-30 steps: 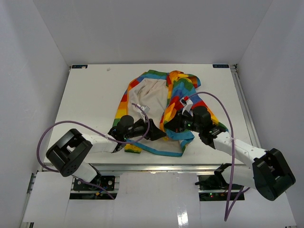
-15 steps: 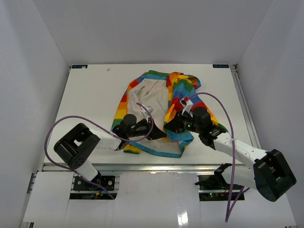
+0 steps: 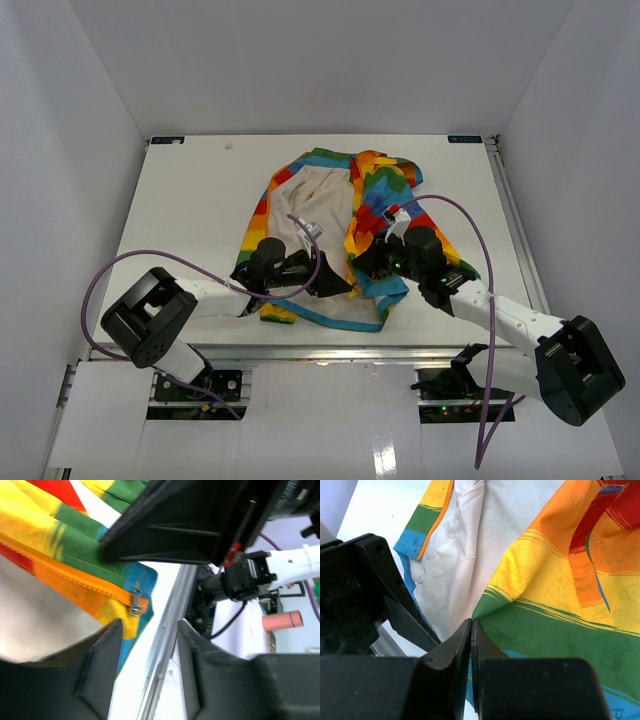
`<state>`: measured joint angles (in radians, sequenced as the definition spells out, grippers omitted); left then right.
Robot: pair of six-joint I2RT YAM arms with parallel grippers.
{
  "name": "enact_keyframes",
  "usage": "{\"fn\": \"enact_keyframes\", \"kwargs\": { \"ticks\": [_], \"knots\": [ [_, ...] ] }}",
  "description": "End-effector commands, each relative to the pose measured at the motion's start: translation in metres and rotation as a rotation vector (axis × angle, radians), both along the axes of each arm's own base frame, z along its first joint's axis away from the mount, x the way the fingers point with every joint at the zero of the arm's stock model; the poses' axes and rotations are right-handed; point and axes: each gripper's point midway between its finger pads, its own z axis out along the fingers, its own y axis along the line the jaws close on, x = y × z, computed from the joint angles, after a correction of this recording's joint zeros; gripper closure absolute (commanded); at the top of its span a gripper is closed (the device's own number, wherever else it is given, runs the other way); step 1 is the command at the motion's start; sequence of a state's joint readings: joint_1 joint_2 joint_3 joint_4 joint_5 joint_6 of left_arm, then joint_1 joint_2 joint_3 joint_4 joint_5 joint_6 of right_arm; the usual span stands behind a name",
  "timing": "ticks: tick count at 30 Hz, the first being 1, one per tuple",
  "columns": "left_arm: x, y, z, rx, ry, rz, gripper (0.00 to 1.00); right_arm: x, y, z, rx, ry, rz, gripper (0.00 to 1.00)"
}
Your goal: Zip up the jacket
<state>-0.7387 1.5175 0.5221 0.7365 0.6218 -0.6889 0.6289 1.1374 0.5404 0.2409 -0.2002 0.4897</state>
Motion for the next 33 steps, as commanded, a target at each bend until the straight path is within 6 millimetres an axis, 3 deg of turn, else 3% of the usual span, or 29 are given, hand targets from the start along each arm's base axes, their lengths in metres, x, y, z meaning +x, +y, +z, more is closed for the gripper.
{"fn": "enact_keyframes", "kwargs": {
  "ticks": [1,7,18,25,33],
  "knots": [
    [-0.013,0.003,0.012,-0.027,-0.049,-0.06,0.39,0.008,0.001,0.019,0.022,-0.072,-0.011,0.92],
    [-0.003,0.003,0.007,0.015,-0.048,-0.023,0.39,0.005,0.003,0.021,0.033,-0.079,0.003,0.92],
    [0.02,-0.009,0.027,0.032,-0.046,0.033,0.41,0.0,0.01,0.022,0.036,-0.085,0.026,0.92],
    [0.016,-0.014,0.026,0.019,-0.063,0.016,0.43,-0.003,0.012,0.024,0.041,-0.087,0.032,0.92],
    [-0.002,-0.035,0.02,0.009,-0.087,-0.07,0.43,-0.003,0.011,0.025,0.041,-0.093,0.028,0.92]
  ]
}}
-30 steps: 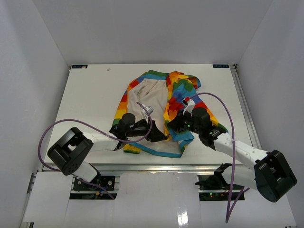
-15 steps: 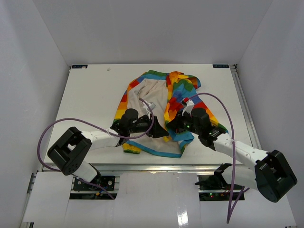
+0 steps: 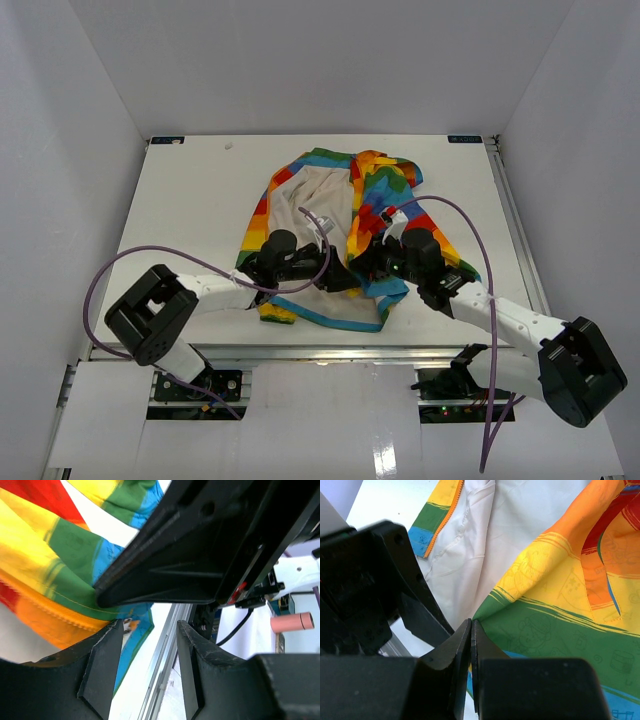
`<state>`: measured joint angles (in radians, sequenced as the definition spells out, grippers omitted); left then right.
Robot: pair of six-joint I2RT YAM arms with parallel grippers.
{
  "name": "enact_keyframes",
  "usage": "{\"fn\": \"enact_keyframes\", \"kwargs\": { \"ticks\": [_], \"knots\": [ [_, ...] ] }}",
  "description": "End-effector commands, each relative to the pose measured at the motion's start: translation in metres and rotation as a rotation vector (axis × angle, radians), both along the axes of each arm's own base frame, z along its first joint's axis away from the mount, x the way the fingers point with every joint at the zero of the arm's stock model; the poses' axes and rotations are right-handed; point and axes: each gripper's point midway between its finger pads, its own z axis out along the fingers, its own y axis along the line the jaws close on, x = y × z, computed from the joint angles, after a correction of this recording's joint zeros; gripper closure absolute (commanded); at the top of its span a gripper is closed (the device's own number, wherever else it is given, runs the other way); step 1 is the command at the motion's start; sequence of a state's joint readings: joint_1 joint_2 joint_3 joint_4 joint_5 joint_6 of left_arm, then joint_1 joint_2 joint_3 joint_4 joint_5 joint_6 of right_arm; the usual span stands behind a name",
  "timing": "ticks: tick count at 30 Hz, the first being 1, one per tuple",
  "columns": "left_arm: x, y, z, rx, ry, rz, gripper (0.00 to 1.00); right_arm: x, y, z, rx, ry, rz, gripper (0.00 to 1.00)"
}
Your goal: Zip up the jacket
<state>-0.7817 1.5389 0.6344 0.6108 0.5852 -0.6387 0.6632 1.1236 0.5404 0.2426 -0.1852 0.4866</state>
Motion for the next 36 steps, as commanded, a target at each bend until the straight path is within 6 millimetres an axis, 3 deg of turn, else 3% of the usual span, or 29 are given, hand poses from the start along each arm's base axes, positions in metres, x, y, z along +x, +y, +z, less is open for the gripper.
{"fn": "enact_keyframes", "kwargs": {
  "ticks": [1,7,12,14,20,36],
  "knots": [
    [-0.01,-0.018,0.012,-0.028,-0.064,-0.064,0.43,0.004,0.005,0.021,0.039,-0.075,0.006,0.92],
    [-0.031,-0.017,0.007,-0.03,-0.078,-0.123,0.43,0.005,0.004,0.02,0.038,-0.076,-0.001,0.92],
    [-0.056,-0.005,0.022,-0.08,-0.139,-0.21,0.43,0.005,0.004,0.02,0.035,-0.075,-0.001,0.92],
    [-0.049,0.0,0.029,-0.073,-0.159,-0.143,0.44,0.005,0.004,0.021,0.037,-0.077,0.002,0.92],
    [-0.003,0.027,0.019,0.026,-0.058,0.145,0.43,0.002,0.005,0.025,0.048,-0.091,0.011,0.92],
    [0.02,0.021,0.008,0.043,-0.017,0.166,0.43,-0.008,0.01,0.037,0.104,-0.12,0.068,0.92]
  ]
}}
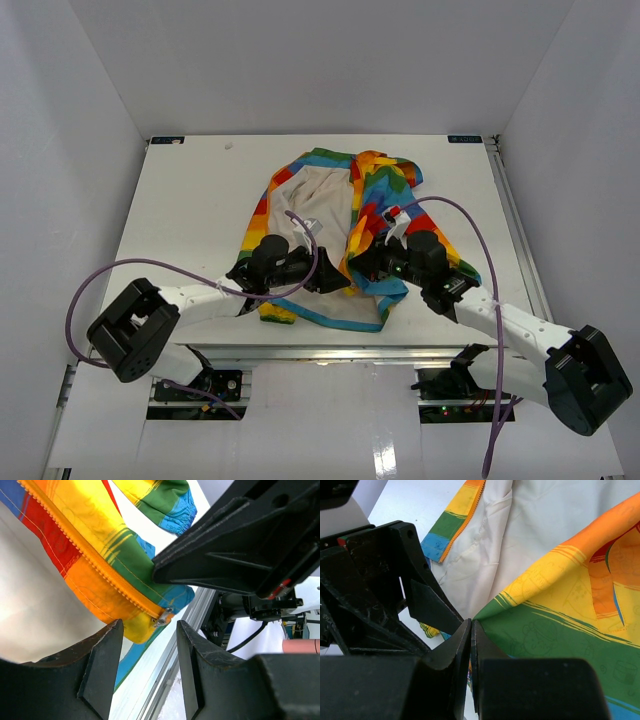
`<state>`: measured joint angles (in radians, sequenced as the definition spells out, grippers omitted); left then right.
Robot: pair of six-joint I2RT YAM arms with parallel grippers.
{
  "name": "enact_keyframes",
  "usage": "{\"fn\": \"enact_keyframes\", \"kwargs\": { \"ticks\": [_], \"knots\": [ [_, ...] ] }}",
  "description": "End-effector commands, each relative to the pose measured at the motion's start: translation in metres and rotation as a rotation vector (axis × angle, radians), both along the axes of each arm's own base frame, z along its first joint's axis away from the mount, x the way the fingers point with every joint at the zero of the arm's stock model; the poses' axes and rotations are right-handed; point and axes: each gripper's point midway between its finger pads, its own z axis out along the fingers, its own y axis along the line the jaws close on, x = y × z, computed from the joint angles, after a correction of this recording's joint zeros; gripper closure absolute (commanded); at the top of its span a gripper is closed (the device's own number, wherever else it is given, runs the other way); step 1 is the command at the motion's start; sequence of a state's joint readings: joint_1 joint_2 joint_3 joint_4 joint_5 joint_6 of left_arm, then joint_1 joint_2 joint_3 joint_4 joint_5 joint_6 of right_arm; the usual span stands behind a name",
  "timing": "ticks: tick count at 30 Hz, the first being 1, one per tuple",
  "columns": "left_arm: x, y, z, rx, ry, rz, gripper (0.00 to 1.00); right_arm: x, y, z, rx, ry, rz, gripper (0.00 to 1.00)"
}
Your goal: Zip up the jacket
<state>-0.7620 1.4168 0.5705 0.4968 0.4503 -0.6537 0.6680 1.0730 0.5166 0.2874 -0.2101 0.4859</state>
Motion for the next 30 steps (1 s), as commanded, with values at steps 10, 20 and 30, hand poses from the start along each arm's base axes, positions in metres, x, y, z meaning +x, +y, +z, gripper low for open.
{"fn": "enact_keyframes", "kwargs": {
  "ticks": [10,20,30],
  "knots": [
    [0.004,-0.023,0.028,-0.115,-0.081,-0.087,0.65,-0.005,0.01,0.019,0.053,-0.053,0.064,0.92],
    [0.0,-0.012,0.039,-0.098,-0.202,-0.097,1.0,0.003,0.001,0.014,0.001,-0.018,-0.007,0.59],
    [-0.013,-0.008,0.049,-0.093,-0.342,-0.19,1.0,-0.001,-0.004,0.025,-0.026,-0.046,0.001,0.56]
  ]
}}
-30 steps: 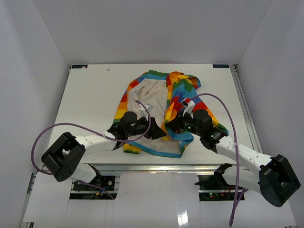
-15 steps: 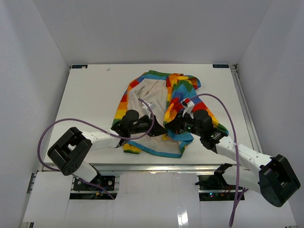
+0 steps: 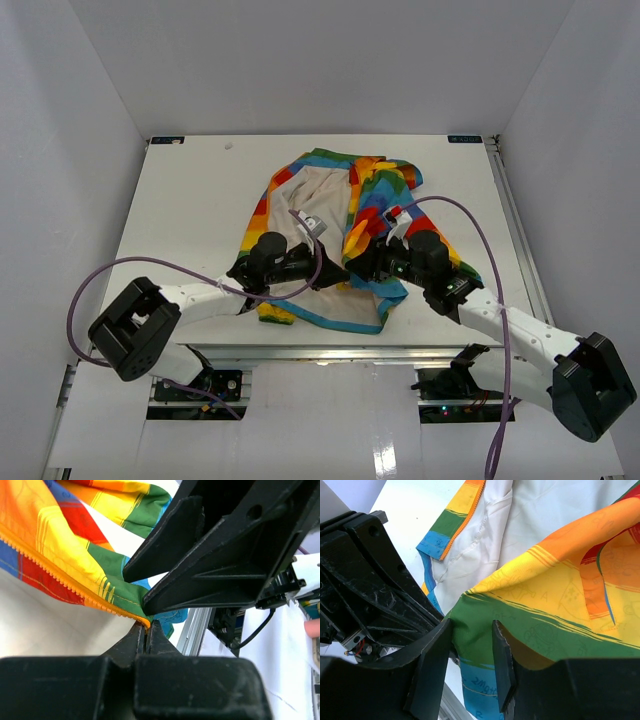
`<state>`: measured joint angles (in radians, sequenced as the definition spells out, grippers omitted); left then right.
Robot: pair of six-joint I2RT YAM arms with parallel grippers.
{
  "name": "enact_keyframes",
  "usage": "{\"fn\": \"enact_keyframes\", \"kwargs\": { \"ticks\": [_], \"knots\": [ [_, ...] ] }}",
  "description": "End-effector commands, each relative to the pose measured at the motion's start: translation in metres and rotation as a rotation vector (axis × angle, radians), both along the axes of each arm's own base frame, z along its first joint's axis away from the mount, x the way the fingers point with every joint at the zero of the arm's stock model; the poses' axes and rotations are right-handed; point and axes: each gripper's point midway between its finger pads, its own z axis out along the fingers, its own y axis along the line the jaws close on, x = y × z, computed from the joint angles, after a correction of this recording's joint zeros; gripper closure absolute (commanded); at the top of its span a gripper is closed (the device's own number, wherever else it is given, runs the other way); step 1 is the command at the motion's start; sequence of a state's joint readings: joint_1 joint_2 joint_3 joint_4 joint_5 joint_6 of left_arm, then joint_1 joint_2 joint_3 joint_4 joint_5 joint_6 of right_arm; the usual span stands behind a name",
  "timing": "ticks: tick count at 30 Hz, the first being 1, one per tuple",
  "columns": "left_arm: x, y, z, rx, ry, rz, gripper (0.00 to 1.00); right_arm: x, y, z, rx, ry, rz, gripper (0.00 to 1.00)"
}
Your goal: Zip up the jacket
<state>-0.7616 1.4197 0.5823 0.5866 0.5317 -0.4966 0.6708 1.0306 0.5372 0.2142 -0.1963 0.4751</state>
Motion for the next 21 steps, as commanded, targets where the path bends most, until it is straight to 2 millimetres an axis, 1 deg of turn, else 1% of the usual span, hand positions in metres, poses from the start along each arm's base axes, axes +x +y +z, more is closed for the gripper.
{"fn": "enact_keyframes", "kwargs": {
  "ticks": [1,5,9,10,14,17,19,21],
  "knots": [
    [-0.011,0.0,0.029,-0.056,-0.142,-0.079,1.0,0.002,0.001,0.016,-0.014,-0.031,0.011,0.56],
    [-0.01,0.002,0.03,-0.053,-0.161,-0.07,1.0,-0.005,0.007,0.012,-0.008,0.008,0.057,0.58],
    [-0.009,0.003,0.031,-0.046,-0.164,-0.061,1.0,-0.013,0.009,0.019,0.004,-0.011,0.107,0.57],
    [-0.009,0.004,0.032,-0.048,-0.166,-0.059,1.0,-0.014,0.01,0.023,0.006,-0.028,0.118,0.57],
    [-0.011,0.006,0.037,-0.072,-0.171,-0.063,1.0,-0.017,0.005,0.028,-0.011,-0.054,0.127,0.54],
    [-0.012,0.007,0.04,-0.08,-0.172,-0.067,1.0,-0.017,0.004,0.025,-0.019,-0.054,0.12,0.56],
    [-0.013,0.007,0.042,-0.086,-0.169,-0.07,1.0,-0.017,0.006,0.019,-0.025,-0.037,0.13,0.59],
    [-0.014,0.006,0.042,-0.09,-0.164,-0.073,1.0,-0.017,0.008,0.013,-0.03,-0.024,0.138,0.6]
  ]
}}
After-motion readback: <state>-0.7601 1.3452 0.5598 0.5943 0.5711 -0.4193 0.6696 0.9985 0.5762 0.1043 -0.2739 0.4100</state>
